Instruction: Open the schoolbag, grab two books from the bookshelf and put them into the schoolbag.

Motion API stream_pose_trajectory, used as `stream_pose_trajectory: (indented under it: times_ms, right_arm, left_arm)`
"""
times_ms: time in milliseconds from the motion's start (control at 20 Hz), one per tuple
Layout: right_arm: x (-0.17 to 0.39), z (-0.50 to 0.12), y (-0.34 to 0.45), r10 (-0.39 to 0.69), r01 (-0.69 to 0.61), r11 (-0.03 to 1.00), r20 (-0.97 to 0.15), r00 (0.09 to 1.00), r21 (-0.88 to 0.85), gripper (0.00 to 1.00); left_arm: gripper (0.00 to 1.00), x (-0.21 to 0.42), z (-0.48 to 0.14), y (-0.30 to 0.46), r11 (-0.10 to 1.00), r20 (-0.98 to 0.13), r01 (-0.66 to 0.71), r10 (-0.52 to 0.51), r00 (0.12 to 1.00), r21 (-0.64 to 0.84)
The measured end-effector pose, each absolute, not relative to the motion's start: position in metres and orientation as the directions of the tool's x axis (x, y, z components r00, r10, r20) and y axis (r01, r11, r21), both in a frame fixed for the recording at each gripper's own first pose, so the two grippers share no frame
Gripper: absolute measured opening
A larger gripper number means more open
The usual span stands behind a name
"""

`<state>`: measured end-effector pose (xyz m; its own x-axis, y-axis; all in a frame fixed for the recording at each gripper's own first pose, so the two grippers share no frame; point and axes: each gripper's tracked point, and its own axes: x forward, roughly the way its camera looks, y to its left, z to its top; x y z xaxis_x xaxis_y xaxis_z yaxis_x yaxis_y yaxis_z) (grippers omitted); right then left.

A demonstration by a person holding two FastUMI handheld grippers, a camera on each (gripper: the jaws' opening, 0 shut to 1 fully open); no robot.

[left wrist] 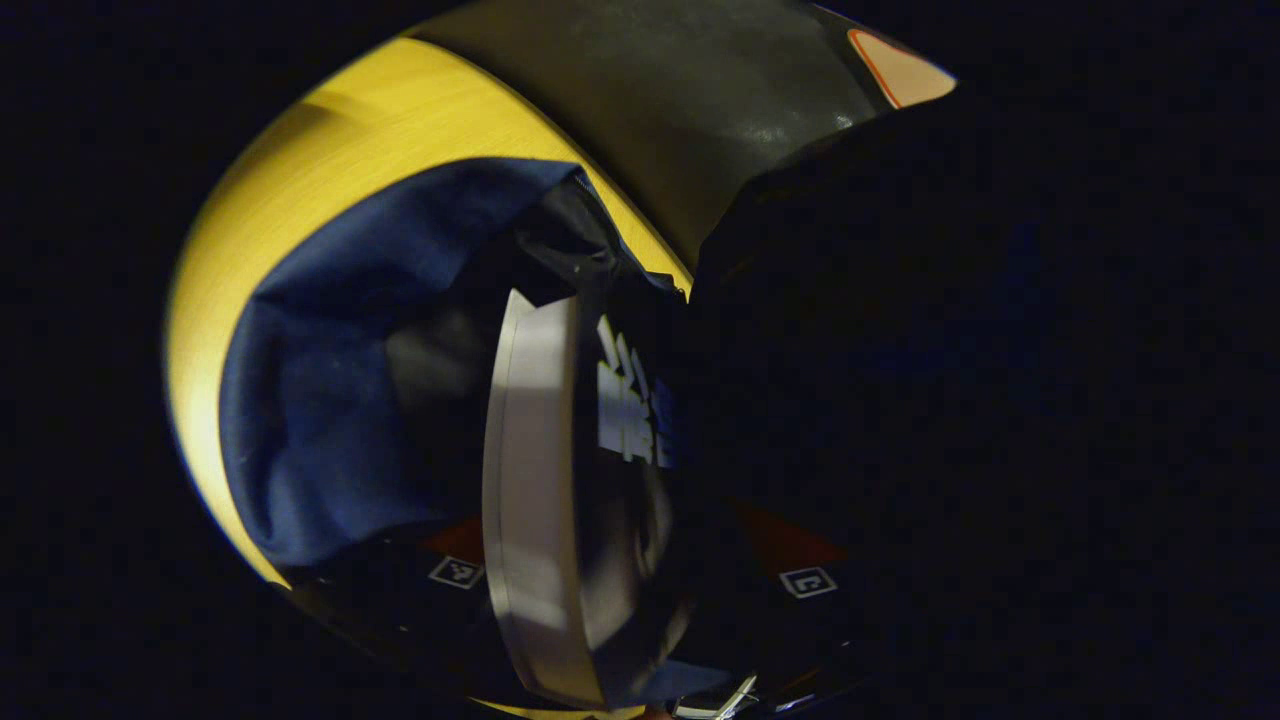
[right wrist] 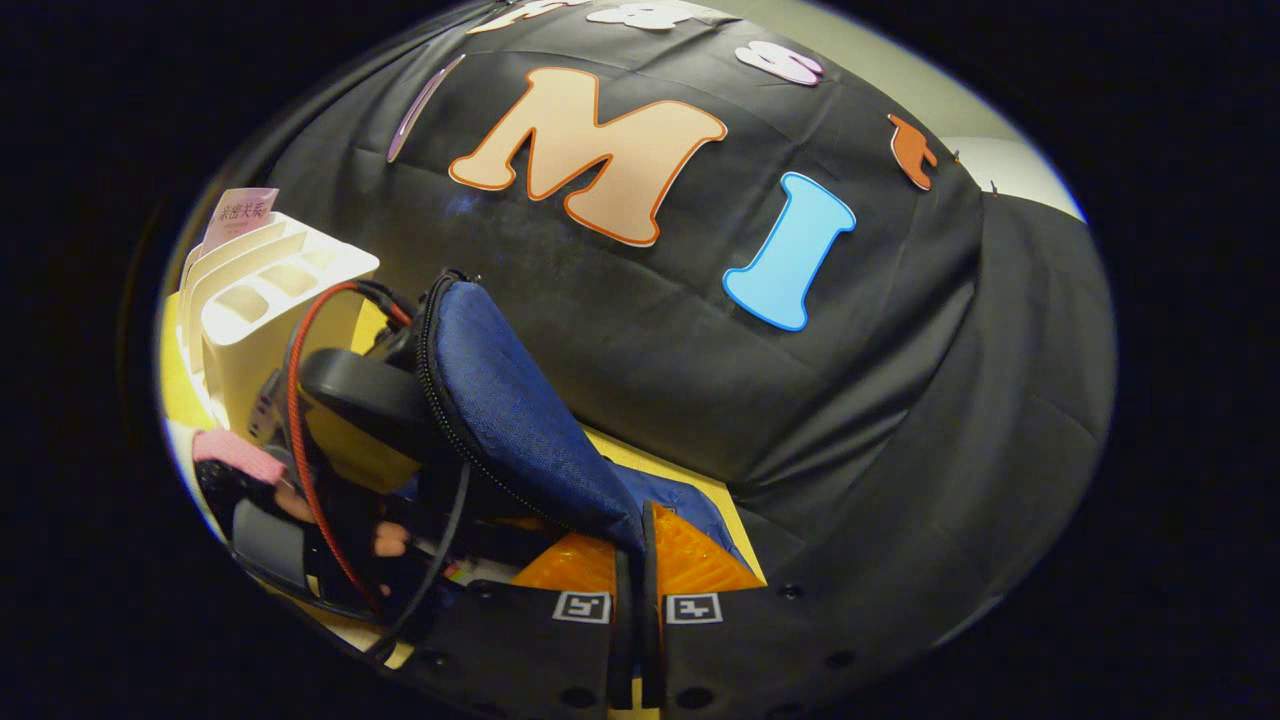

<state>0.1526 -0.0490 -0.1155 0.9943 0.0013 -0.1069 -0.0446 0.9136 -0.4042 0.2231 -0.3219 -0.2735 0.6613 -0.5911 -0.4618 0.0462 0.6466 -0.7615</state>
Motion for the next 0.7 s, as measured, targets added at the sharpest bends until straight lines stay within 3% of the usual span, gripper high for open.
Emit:
stream_pose_trajectory:
  times_ms: [50,700]
  right_arm:
    - [0.153,-0.116,-0.049,0.000,-0.045,0.914,-0.110,0.994,-0.403,0.07]
    - [0.152,-0.119,-0.050,-0.021,-0.043,0.905,-0.145,0.989,-0.422,0.05]
  left_arm:
    - [0.95,0.219,-0.272,-0.319,0.661,-0.471,0.063,-0.595,0.651,-0.748]
    - [0.95,0.154,-0.195,-0.254,0.829,-0.590,0.151,-0.499,0.635,-0.539]
